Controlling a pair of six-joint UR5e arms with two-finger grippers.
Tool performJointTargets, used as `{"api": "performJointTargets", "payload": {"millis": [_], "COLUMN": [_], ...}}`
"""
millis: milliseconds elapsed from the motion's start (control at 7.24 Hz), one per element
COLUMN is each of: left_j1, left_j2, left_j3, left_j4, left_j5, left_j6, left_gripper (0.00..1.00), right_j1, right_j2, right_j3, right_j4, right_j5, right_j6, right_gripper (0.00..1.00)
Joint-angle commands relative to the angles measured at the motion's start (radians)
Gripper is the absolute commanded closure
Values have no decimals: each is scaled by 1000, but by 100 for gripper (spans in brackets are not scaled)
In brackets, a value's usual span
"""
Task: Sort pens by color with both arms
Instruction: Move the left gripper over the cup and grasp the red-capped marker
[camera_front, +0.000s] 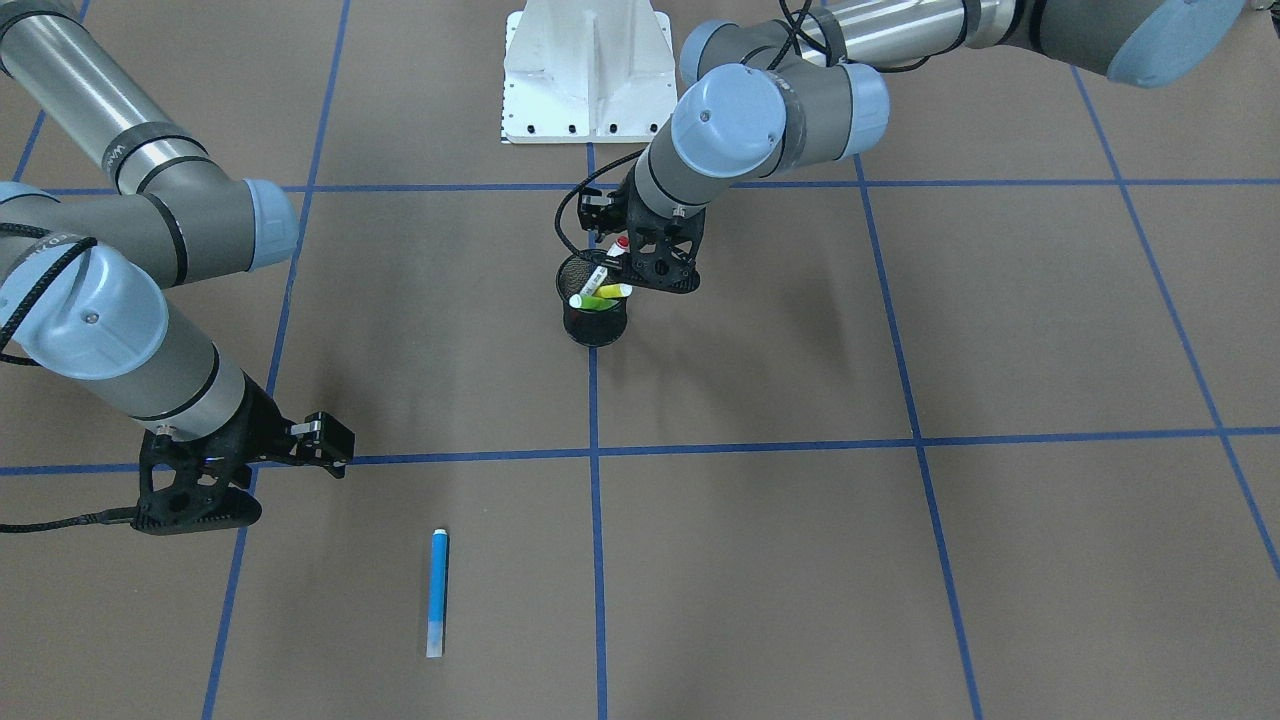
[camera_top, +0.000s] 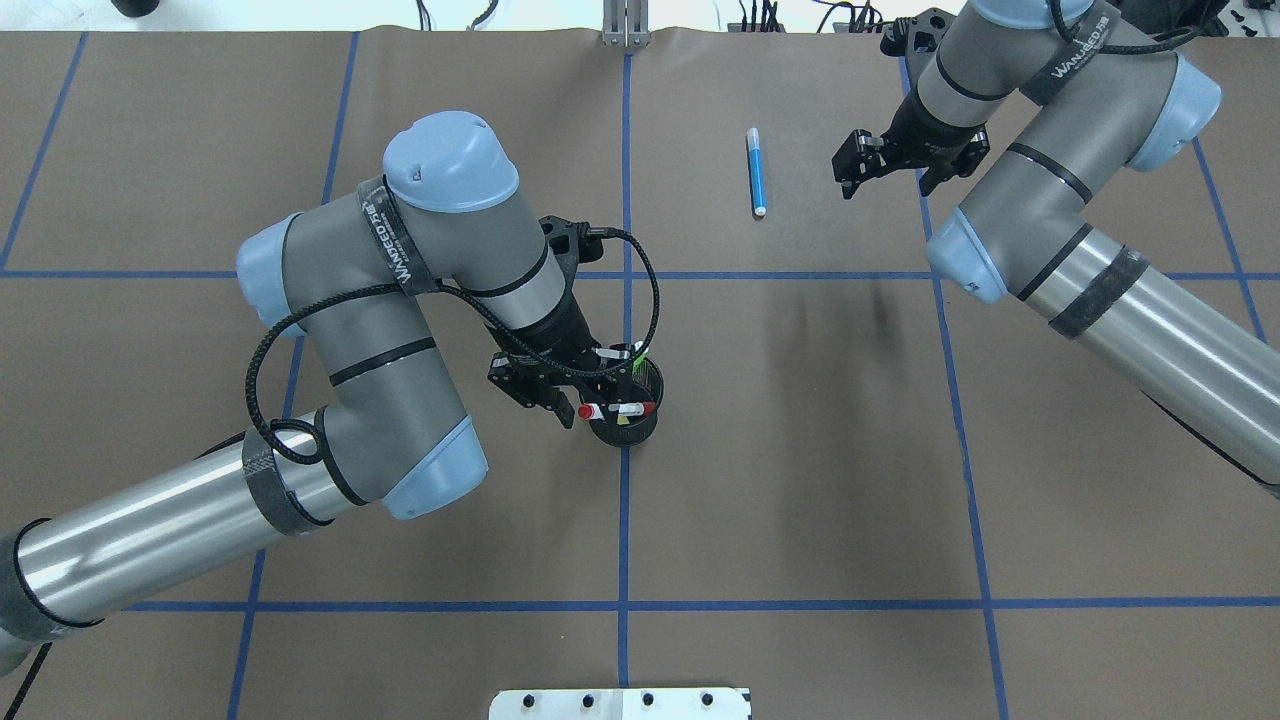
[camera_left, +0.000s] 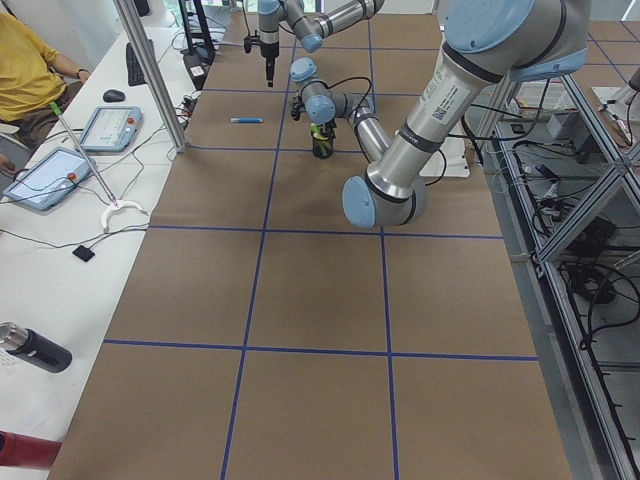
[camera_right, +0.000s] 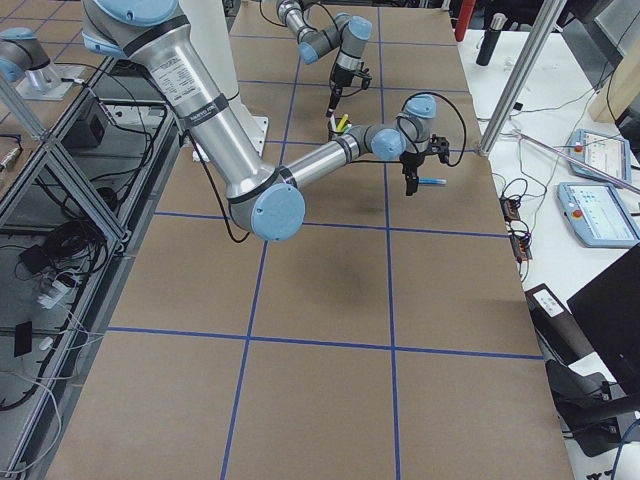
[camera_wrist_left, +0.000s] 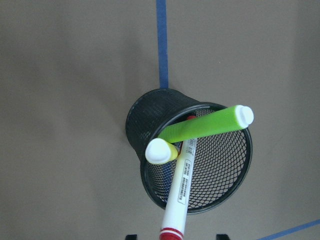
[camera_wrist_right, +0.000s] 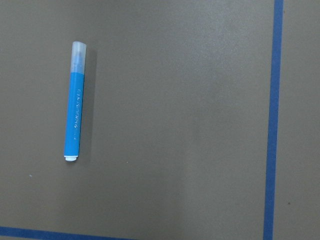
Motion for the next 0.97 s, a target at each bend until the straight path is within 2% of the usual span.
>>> {"api": "performJointTargets", "payload": {"millis": [0, 276, 552, 828], "left_j1": [5, 5, 5, 3], "left_j2": [-14, -11, -11, -16], "left_j3": [21, 21, 17, 5], "left_j4": [-2, -2, 0, 0], "left_j5": [-2, -2, -2, -6], "left_j6": [0, 2, 2, 2], "left_gripper": [61, 65, 79, 84], "right_j1": [-1, -2, -2, -2], "right_j2": [0, 0, 2, 2], "right_j3": [-4, -4, -4, -4], "right_j4": [2, 2, 2, 2], "right_j5": [0, 0, 0, 0], "right_j6": [0, 0, 0, 0], "right_gripper": [1, 1, 1, 1]}}
